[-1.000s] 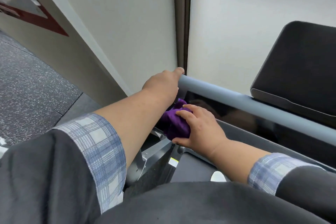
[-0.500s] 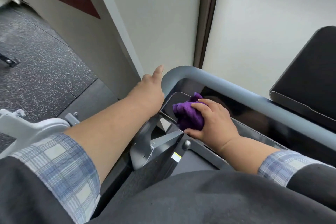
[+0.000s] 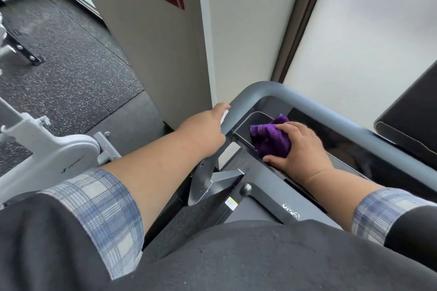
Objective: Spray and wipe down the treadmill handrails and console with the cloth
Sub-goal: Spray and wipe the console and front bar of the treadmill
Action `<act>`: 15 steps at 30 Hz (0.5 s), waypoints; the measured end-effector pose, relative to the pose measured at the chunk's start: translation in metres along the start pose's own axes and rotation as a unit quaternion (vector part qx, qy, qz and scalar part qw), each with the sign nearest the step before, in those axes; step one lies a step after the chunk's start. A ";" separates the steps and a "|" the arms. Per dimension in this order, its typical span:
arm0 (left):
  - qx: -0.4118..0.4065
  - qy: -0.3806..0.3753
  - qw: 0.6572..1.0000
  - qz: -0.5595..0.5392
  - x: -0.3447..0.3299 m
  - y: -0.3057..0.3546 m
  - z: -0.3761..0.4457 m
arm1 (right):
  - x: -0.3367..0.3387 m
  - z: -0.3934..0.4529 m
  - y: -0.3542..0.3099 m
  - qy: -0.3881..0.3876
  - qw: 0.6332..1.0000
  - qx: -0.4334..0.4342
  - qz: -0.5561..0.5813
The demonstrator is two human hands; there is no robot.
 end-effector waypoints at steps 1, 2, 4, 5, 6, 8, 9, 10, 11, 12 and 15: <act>-0.005 -0.001 1.000 0.006 -0.002 0.000 -0.002 | 0.000 0.001 0.000 -0.005 1.000 0.000 -0.008; -0.008 0.000 1.000 0.010 -0.003 0.000 -0.004 | -0.001 0.001 0.000 -0.010 1.000 -0.002 -0.013; -0.004 -0.006 1.000 0.020 -0.006 -0.002 -0.006 | -0.001 0.001 0.001 -0.016 1.000 -0.008 -0.019; 0.002 -0.011 1.000 0.026 -0.007 -0.003 -0.008 | -0.001 0.001 0.001 -0.017 1.000 -0.010 -0.021; 0.007 -0.016 0.999 0.033 -0.008 -0.005 -0.009 | 0.000 0.001 0.001 -0.017 1.000 -0.011 -0.023; 0.012 -0.015 0.999 0.046 -0.007 -0.008 -0.011 | 0.000 0.001 -0.001 -0.016 0.999 -0.012 -0.026; 0.013 -0.012 0.999 0.047 -0.006 -0.010 -0.012 | 0.000 0.001 -0.001 -0.016 0.999 -0.014 -0.028; 0.014 -0.006 0.999 0.044 -0.004 -0.013 -0.014 | 0.000 0.001 -0.001 -0.017 0.999 -0.016 -0.029; 0.016 0.001 0.999 0.042 -0.002 -0.015 -0.016 | 0.000 0.001 -0.002 -0.017 0.999 -0.017 -0.030; 0.017 0.007 0.999 0.041 0.000 -0.017 -0.019 | 0.000 0.001 -0.002 -0.016 0.999 -0.018 -0.030; 0.018 0.015 0.999 0.032 0.005 -0.025 -0.034 | 0.000 0.001 -0.003 -0.011 0.999 -0.019 -0.029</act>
Point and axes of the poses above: each hand's wrist, its own z-axis towards the middle knuckle, its own x-axis out of the back of the hand, y = z × x, the point moved 7 cm from there along z, towards the middle knuckle, and after that the axes turned 5 degrees about z, right-handed, at the moved point
